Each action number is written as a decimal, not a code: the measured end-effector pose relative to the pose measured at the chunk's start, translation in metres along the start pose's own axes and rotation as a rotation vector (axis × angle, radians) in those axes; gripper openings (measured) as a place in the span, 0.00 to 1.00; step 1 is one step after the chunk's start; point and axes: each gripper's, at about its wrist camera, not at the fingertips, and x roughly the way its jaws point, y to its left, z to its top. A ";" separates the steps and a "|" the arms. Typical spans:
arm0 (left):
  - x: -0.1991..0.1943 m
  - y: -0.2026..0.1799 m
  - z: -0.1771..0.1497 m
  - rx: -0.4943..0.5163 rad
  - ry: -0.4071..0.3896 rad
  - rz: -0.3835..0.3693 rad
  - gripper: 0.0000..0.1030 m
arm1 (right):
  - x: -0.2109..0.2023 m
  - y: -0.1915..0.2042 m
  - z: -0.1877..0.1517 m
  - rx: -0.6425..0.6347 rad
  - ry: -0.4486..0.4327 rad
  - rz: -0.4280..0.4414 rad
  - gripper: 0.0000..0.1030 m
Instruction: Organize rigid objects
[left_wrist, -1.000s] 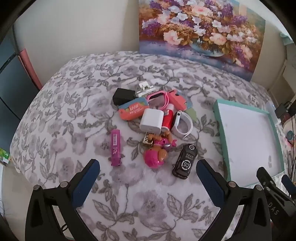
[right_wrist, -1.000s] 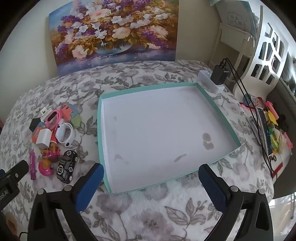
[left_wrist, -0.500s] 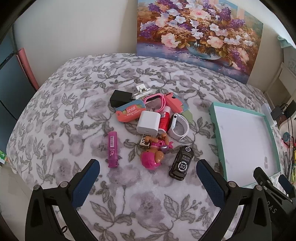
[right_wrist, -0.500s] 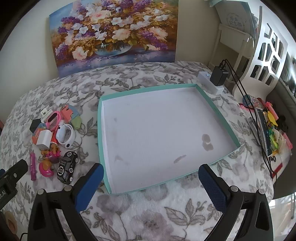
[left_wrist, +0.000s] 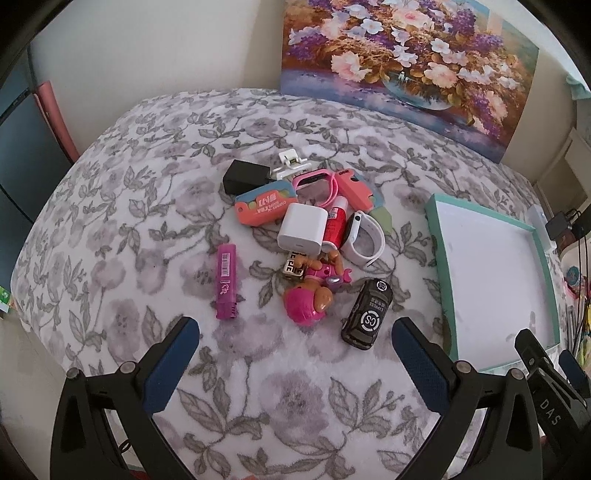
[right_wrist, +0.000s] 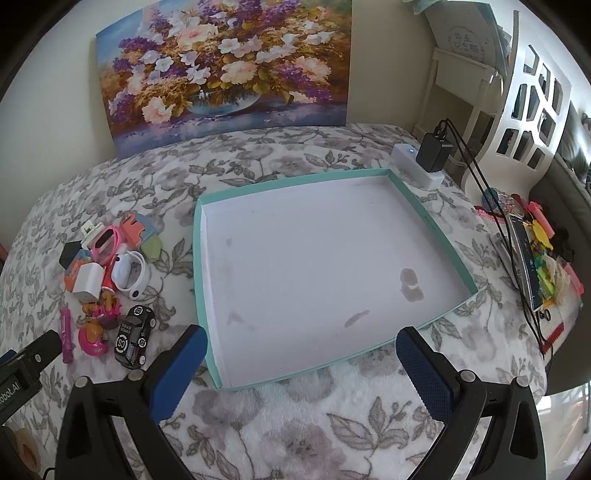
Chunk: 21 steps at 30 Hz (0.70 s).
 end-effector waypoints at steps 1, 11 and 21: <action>0.001 -0.001 0.000 0.003 0.003 0.000 1.00 | 0.000 0.000 0.000 0.001 -0.001 -0.001 1.00; 0.008 -0.004 -0.001 0.036 0.048 0.016 1.00 | -0.004 -0.001 -0.001 0.009 -0.025 -0.007 1.00; 0.014 -0.005 -0.003 0.052 0.076 0.034 1.00 | -0.005 -0.001 0.001 0.010 -0.034 -0.011 1.00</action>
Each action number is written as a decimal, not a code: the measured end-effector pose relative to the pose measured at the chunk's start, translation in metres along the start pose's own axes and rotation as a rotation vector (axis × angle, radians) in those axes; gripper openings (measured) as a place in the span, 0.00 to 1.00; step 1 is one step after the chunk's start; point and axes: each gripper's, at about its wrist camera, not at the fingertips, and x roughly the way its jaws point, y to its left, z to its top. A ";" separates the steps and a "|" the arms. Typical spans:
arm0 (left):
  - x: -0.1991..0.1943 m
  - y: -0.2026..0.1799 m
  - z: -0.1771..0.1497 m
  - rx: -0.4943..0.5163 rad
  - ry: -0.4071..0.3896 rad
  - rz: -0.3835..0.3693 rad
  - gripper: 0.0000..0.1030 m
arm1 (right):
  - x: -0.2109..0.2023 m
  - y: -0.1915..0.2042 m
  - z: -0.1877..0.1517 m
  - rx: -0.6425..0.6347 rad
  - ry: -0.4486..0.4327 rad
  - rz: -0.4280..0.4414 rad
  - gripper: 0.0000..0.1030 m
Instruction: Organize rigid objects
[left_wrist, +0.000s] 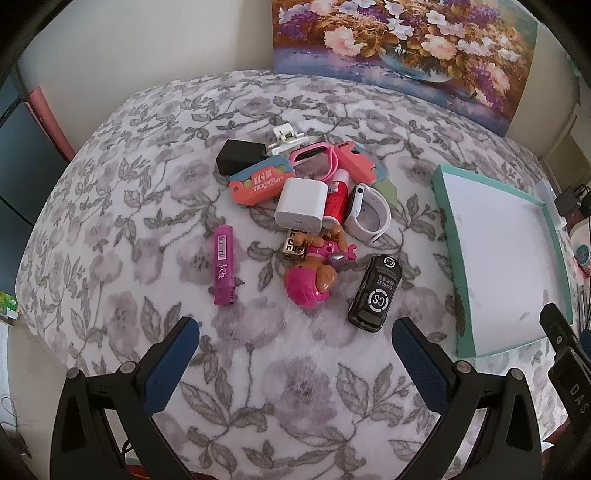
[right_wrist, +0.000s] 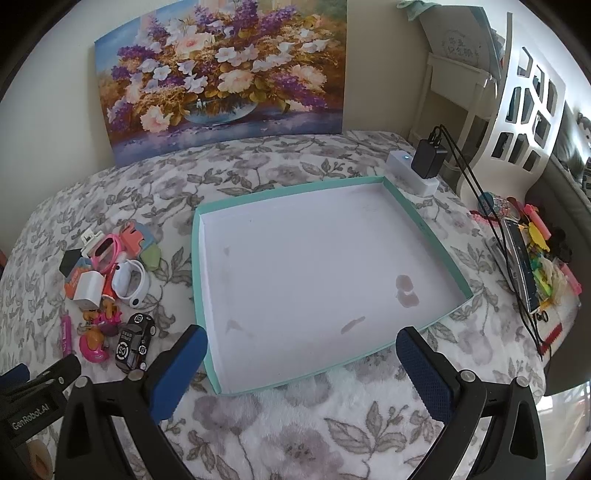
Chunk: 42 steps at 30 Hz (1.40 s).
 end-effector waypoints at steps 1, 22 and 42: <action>0.000 0.000 0.000 0.001 0.002 0.001 1.00 | 0.000 0.000 0.000 0.000 -0.001 0.000 1.00; 0.006 0.001 -0.001 0.011 0.030 0.015 1.00 | -0.003 -0.001 0.000 0.002 -0.007 0.000 1.00; 0.004 0.044 0.024 -0.146 0.000 0.038 1.00 | -0.013 0.034 0.026 -0.036 -0.021 0.123 1.00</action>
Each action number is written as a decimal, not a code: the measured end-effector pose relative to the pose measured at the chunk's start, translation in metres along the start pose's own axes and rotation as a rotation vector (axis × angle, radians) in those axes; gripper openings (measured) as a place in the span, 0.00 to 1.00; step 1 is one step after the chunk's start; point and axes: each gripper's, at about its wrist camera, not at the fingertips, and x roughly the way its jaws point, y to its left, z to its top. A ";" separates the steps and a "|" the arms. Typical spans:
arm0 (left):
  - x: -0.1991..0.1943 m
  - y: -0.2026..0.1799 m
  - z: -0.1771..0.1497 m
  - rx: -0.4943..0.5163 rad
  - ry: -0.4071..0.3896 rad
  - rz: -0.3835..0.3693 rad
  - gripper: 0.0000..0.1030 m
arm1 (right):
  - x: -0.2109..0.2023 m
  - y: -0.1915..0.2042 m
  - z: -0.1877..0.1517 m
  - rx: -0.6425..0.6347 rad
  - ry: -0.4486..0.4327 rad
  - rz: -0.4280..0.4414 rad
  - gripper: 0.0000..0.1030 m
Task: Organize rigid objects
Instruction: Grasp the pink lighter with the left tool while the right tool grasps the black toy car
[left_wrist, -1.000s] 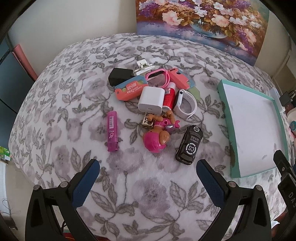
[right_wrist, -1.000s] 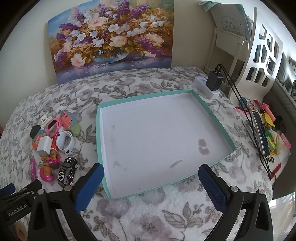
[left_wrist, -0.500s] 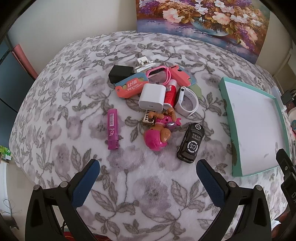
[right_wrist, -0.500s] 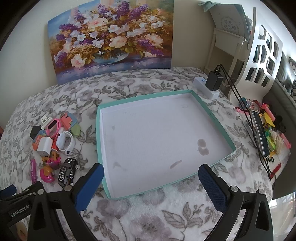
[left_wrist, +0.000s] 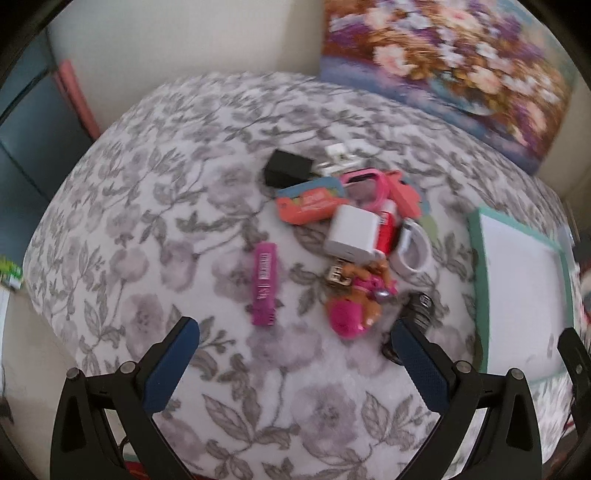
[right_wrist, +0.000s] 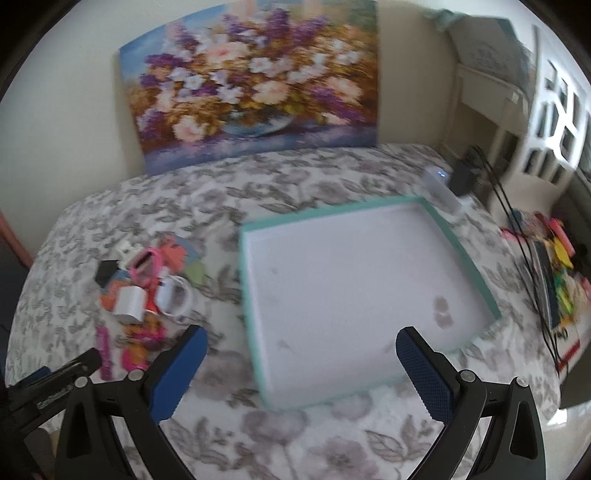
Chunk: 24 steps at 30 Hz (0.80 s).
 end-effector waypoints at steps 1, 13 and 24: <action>0.000 0.005 0.005 -0.021 0.005 0.002 1.00 | 0.000 0.007 0.004 -0.015 -0.003 0.004 1.00; -0.004 0.023 0.060 -0.168 0.005 0.081 1.00 | 0.040 0.078 0.043 -0.064 0.075 0.062 1.00; 0.037 0.075 0.049 -0.285 0.077 0.107 1.00 | 0.085 0.101 0.020 -0.120 0.175 0.115 1.00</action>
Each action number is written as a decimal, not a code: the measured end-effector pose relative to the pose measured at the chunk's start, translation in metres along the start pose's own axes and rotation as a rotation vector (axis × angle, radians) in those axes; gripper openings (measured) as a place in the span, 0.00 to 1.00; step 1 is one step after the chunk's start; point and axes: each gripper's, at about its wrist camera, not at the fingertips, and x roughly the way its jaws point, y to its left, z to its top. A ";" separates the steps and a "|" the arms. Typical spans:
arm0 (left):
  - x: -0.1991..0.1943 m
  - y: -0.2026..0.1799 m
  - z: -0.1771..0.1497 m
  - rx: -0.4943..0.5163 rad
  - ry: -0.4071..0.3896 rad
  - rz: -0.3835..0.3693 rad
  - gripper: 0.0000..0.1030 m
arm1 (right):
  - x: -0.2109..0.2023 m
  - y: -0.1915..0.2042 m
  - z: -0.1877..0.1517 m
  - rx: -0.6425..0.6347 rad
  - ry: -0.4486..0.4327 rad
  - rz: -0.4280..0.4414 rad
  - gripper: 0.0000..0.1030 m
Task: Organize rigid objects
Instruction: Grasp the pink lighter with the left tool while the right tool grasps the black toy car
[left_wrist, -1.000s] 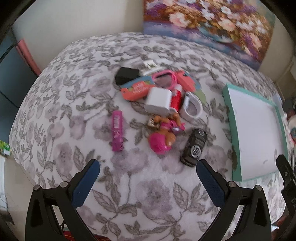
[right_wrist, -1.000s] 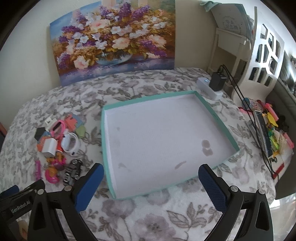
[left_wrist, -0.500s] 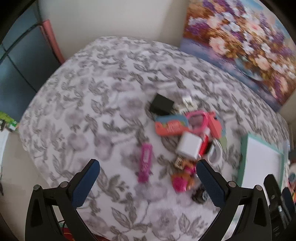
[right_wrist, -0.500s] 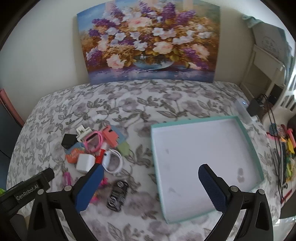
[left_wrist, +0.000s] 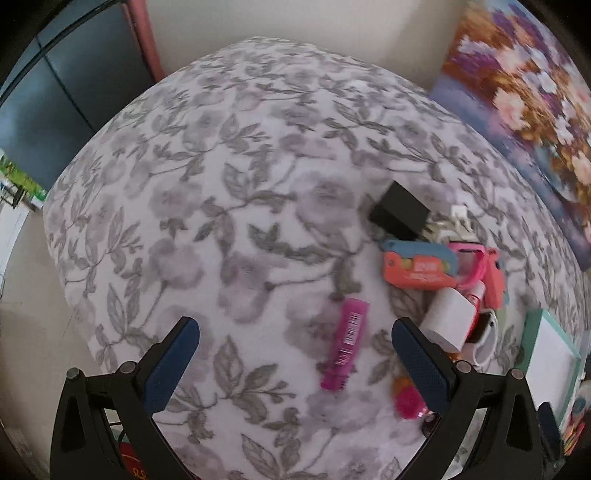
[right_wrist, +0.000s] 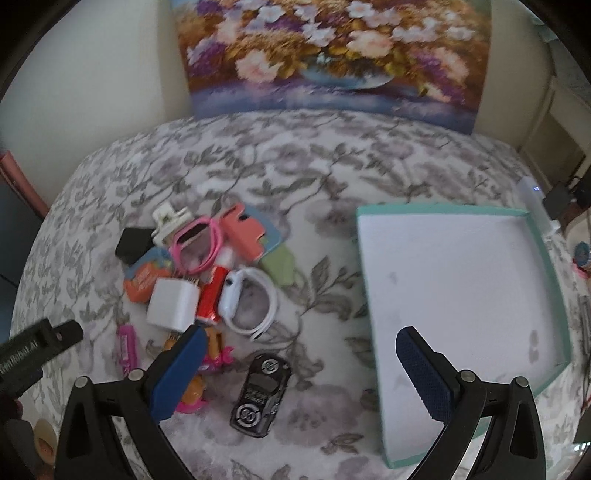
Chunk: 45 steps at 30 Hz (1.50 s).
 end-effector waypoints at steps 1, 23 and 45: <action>0.001 0.001 -0.001 0.001 0.003 -0.004 1.00 | 0.002 0.001 -0.002 -0.003 0.009 0.016 1.00; 0.069 -0.036 -0.021 0.138 0.162 0.018 0.64 | 0.051 0.015 -0.039 -0.070 0.195 0.045 0.64; 0.054 -0.076 -0.040 0.213 0.117 -0.029 0.20 | 0.046 0.029 -0.056 -0.167 0.141 0.033 0.43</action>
